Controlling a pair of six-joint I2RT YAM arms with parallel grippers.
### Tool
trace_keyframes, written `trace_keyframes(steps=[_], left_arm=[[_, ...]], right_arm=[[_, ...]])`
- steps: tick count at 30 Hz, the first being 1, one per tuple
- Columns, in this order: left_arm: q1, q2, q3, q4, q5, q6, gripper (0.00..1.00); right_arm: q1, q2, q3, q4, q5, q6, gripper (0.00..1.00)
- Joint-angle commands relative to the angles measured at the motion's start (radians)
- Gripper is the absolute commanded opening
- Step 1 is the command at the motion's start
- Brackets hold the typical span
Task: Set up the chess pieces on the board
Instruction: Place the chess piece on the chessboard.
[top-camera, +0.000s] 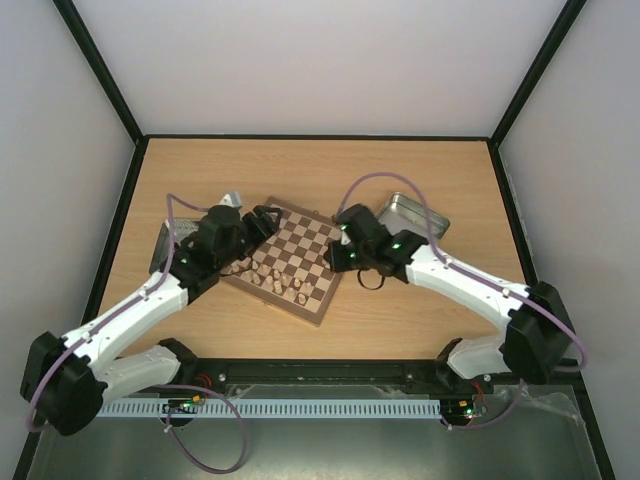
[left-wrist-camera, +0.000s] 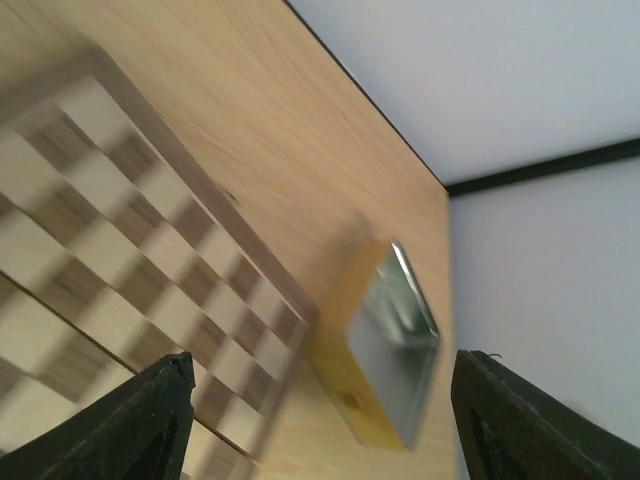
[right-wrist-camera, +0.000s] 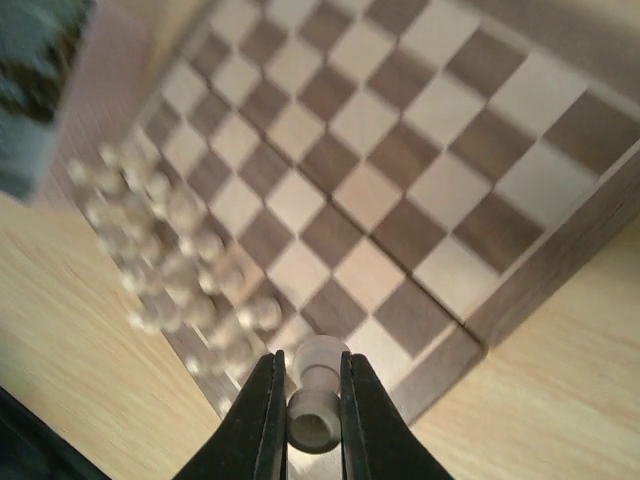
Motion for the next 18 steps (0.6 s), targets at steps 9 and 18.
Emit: trace_keyframes(steps=[9,18], left_arm=[[0.123,-0.131,0.106,-0.262,-0.247,0.329,0.77],[0.166,-0.126,0.028,-0.225,-0.135,0.289,0.77]], right_arm=[[0.286,0.181,0.109,-0.261,0.157,-0.054,0.02],[0.313,0.263,0.086,-0.190,0.116,-0.027,0.04]])
